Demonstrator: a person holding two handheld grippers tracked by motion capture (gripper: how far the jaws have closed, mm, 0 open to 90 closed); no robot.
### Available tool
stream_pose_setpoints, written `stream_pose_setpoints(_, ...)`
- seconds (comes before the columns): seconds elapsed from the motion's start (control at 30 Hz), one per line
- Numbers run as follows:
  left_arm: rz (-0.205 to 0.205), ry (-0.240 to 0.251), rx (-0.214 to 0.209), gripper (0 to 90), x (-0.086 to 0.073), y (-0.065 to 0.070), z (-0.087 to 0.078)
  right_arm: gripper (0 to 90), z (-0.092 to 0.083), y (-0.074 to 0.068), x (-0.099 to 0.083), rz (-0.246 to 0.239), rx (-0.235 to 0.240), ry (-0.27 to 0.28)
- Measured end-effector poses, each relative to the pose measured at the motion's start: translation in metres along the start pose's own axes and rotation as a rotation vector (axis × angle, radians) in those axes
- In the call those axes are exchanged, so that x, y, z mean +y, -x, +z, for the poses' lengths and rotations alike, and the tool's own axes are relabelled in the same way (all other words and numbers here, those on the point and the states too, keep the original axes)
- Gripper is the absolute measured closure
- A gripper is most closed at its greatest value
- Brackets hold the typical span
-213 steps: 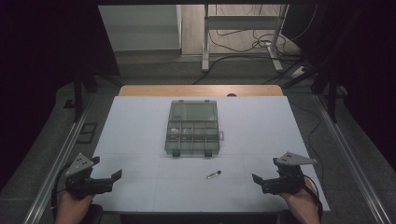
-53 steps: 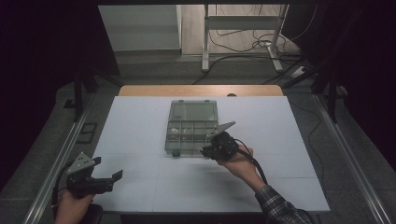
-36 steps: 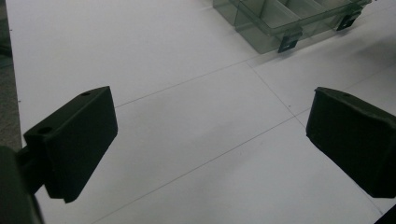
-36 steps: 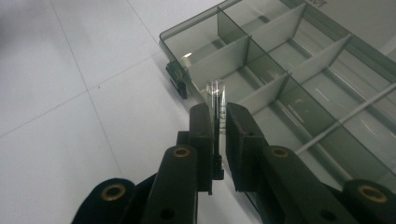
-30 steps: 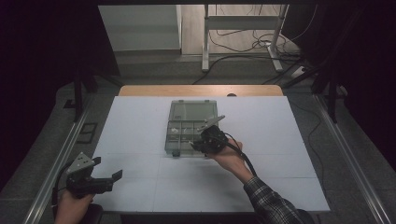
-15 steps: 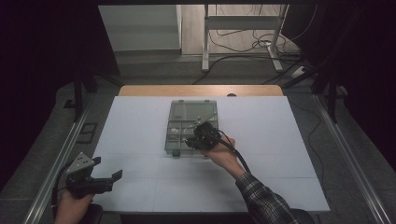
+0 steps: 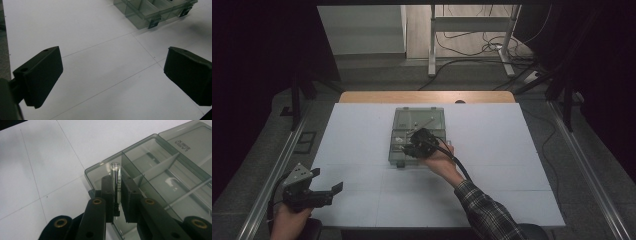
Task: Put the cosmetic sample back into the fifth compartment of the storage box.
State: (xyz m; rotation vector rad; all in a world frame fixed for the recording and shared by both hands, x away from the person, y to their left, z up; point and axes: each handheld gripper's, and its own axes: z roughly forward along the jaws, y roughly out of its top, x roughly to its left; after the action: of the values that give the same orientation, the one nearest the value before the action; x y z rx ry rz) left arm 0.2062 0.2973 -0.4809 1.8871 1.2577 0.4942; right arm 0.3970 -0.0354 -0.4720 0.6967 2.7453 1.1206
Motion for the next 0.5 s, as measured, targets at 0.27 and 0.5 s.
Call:
stream_pose_setpoints(0.27,0.0,0.0,-0.001,2.9,0.0,0.0,0.0,80.8,0.012,0.0,0.006,0.007,0.002,0.001)
stream_pose_setpoints(0.5,0.0,0.0,-0.001,2.9,0.0,0.0,0.0,80.8,0.024,-0.001,0.008,0.014,0.005,0.001)
